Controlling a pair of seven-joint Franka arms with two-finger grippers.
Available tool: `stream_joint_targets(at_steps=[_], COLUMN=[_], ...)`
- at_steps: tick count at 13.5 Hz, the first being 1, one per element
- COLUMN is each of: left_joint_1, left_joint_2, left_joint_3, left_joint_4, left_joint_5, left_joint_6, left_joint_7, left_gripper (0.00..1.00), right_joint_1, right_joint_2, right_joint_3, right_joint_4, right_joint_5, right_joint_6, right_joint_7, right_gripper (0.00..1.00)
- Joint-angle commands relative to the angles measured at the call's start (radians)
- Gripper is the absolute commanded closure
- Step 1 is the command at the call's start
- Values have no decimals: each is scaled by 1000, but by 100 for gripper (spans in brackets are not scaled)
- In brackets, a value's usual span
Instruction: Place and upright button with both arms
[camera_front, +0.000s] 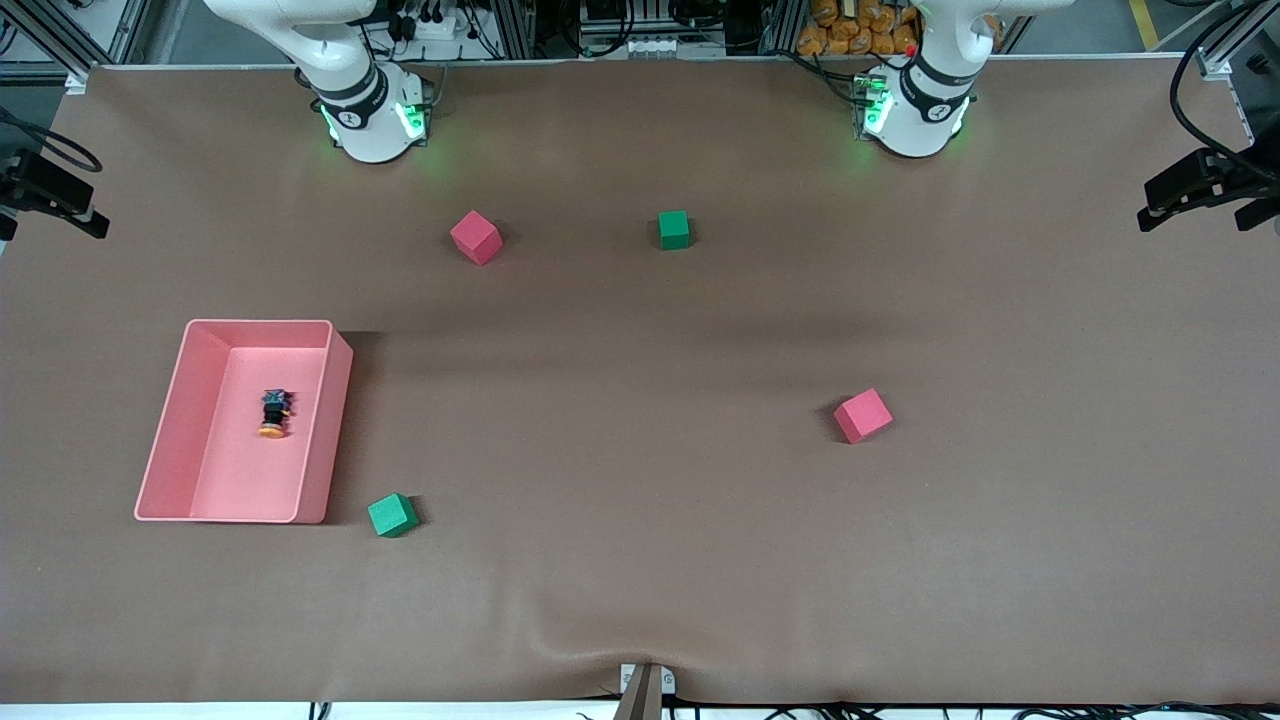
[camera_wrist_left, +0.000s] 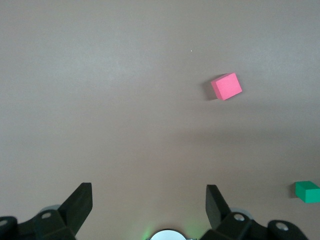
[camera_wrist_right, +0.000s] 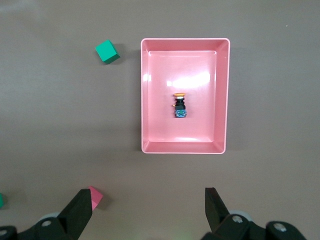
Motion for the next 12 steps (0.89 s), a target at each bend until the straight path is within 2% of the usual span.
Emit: stream_joint_targets(at_steps=[1,5,8,10,12], left_joint_1=[-8,2,3,5,6], left_joint_2=[1,2,-2,-5,-5], left_joint_3=[4,10,10,12,15], left_joint_4=[26,35,32,33,32], left_joint_5=[21,21,13,7,5], left_joint_6=[-30,-31,-34,-34,-36], left_joint_7=[-5,-1,13,15,15], left_gripper=[0,0,0,0,0], right_joint_1=[12,3,3,0,0], right_joint_2=[-18,-16,21,132,188], right_joint_3=[-2,-3,-8,-9,-14], right_joint_4=[-15,-15,-14,-8,-14], right_joint_5=[-26,-14,-28,-23,-12], right_joint_6=[3,2,-3,3,58], right_joint_7=[-4,-1,-4,-4,-6], right_gripper=[0,0,0,0,0])
